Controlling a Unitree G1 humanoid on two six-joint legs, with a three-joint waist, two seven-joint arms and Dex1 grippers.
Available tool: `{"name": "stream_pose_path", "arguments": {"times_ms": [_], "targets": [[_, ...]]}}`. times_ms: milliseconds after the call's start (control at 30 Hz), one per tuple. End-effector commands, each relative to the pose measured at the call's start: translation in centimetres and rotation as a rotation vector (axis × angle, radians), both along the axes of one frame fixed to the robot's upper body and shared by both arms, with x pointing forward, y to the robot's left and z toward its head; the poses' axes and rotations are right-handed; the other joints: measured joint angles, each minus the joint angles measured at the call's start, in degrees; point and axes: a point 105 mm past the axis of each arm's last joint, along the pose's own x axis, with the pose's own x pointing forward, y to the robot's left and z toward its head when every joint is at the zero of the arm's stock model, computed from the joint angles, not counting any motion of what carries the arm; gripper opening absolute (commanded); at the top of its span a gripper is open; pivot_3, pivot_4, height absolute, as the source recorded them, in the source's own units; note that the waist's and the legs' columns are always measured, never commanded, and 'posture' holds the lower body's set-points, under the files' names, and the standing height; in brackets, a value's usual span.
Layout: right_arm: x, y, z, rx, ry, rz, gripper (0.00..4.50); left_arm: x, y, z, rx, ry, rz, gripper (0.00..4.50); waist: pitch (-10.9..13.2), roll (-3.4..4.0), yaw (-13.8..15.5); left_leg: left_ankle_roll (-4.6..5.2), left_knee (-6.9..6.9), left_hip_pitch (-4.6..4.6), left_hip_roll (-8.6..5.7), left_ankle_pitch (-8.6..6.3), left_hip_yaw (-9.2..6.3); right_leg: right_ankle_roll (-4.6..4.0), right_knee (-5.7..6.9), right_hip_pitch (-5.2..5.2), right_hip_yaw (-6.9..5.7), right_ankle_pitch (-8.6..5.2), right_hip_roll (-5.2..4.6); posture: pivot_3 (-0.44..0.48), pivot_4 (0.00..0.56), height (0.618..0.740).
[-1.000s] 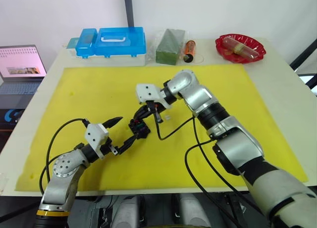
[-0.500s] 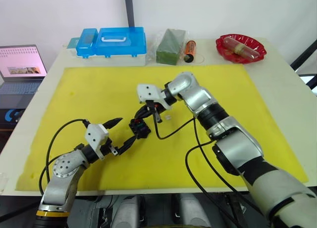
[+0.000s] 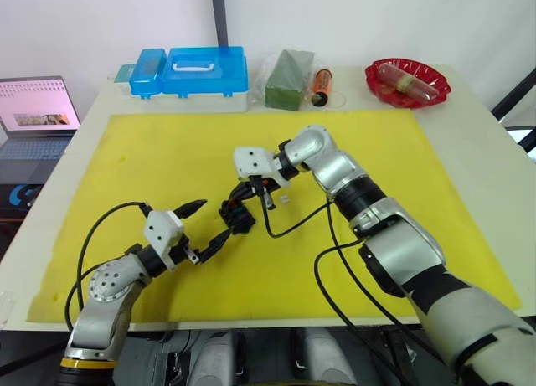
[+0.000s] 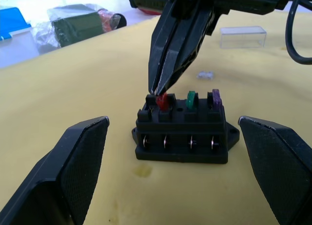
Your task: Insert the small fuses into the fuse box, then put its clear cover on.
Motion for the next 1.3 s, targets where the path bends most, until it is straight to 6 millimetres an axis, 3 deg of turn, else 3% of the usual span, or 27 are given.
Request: {"name": "stream_pose_path", "arguments": {"times_ms": [33,333,667,867,1067,1300], "targets": [[-0.1,-1.3,-2.8,-0.092,0.033,-0.021,0.03,-0.1,0.1,1.1,0.009,-0.043,-0.001,4.5,-0.01,0.01,0.01,0.0,0.0,0.03,0.0,0.0,0.0,-0.02,0.0,0.05,0.0,-0.01,0.0,0.0,0.15,0.74],[0.0,-1.8,-3.9,-0.115,0.029,-0.039,0.03,0.0,0.1,1.1,0.013,-0.043,-0.004,4.5,-0.04,0.03,0.01,0.0,0.0,0.18,0.0,0.0,0.0,-0.11,-0.01,0.2,0.0,-0.06,-0.01,0.0,0.15,0.74],[-0.5,-3.5,-7.0,-0.199,0.024,-0.026,0.03,0.0,0.2,1.1,0.013,-0.044,0.0,4.5,-0.11,0.05,0.09,-0.1,-0.15,0.78,-0.02,-0.08,0.0,-0.14,-0.08,0.73,0.0,-0.08,-0.05,0.0,0.15,0.74],[-0.6,-3.7,-7.7,-0.203,0.028,-0.037,0.03,0.1,0.1,1.1,0.012,-0.046,0.001,4.5,-0.42,0.09,0.13,-0.1,-0.18,0.9,-0.04,-0.08,0.0,-0.15,-0.09,0.86,0.0,-0.09,-0.08,0.0,0.15,0.74],[-0.3,-3.5,-7.2,-0.173,0.02,-0.059,0.03,0.1,0.0,1.1,0.01,-0.047,-0.002,4.5,-0.55,0.14,0.13,-0.11,-0.18,0.9,-0.04,-0.09,0.0,-0.16,-0.09,0.86,0.0,-0.1,-0.09,0.0,0.15,0.74],[0.1,-1.6,-1.8,0.054,0.004,-0.078,0.03,-0.2,0.6,1.1,0.022,-0.047,-0.004,4.5,-0.54,0.16,0.13,-0.11,-0.18,0.86,-0.04,-0.09,0.0,-0.17,-0.09,0.81,0.0,-0.1,-0.1,0.0,0.15,0.74]]}}
